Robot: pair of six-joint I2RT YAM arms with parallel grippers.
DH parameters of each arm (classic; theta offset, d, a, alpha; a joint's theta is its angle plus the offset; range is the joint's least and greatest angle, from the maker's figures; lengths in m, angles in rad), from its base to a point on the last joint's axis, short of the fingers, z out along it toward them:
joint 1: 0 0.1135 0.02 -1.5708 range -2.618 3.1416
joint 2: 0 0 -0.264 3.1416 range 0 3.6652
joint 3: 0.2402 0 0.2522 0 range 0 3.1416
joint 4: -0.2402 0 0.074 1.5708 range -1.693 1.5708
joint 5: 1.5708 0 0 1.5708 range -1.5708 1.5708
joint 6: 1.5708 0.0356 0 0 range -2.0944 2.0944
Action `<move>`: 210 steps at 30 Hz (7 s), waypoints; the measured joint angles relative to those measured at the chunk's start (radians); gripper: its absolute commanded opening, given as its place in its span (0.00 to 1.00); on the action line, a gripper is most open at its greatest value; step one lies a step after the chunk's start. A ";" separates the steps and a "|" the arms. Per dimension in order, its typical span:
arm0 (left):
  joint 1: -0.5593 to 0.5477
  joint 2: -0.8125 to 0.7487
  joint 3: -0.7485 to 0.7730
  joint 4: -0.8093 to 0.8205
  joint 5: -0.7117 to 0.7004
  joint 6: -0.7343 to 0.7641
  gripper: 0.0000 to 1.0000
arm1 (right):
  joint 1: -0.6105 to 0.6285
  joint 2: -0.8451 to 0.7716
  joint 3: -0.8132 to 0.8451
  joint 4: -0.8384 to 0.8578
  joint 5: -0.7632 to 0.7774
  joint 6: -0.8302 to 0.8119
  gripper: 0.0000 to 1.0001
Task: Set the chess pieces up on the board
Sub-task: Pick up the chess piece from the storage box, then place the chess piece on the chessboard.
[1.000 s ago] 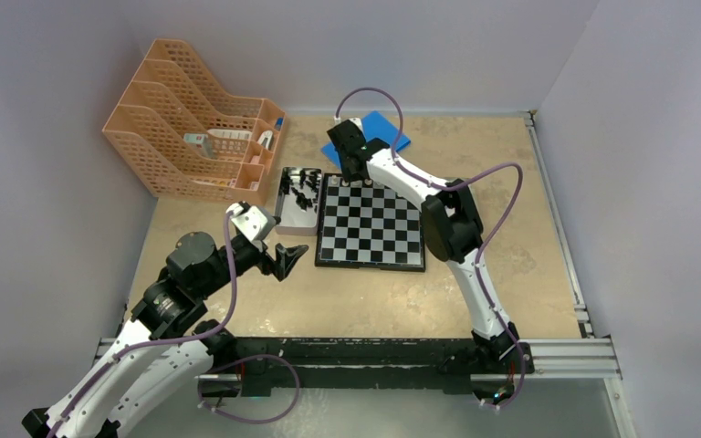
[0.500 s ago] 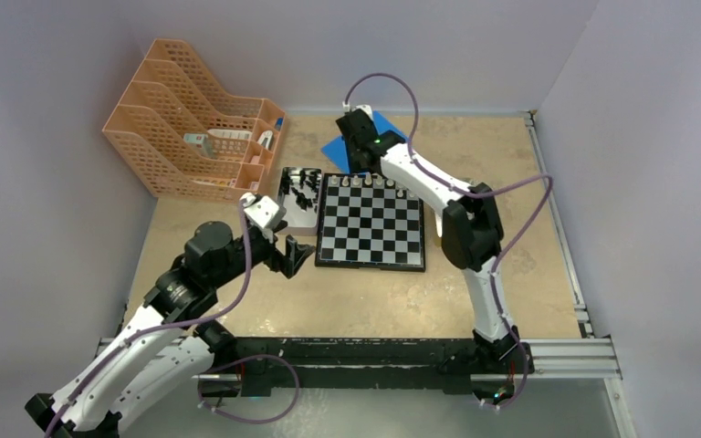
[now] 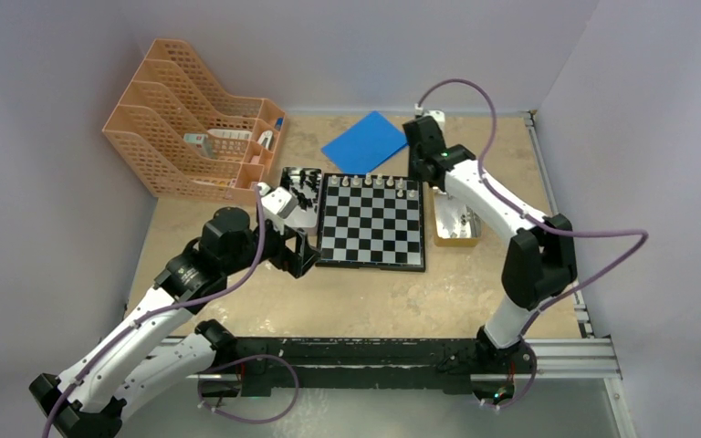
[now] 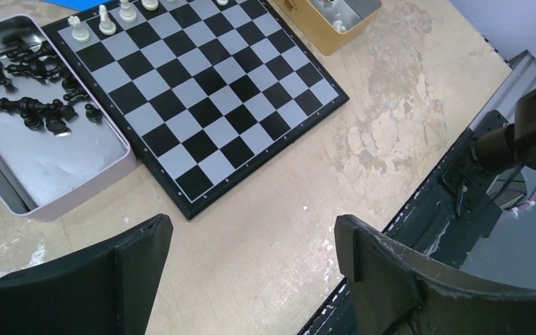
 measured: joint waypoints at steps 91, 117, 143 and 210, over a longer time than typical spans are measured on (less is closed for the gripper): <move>0.115 0.269 0.067 0.024 0.346 -0.202 0.57 | -0.183 -0.359 -0.547 0.424 -0.154 -0.002 0.15; 0.288 0.436 0.257 0.304 0.816 -0.541 0.41 | 0.319 -0.821 -0.939 1.116 -0.581 -0.356 0.16; 0.283 0.645 0.357 0.375 0.976 -0.547 0.34 | 0.366 -0.776 -0.906 1.123 -0.629 -0.480 0.16; 0.239 0.692 0.439 0.270 0.956 -0.333 0.00 | 0.373 -0.738 -0.909 1.110 -0.582 -0.424 0.95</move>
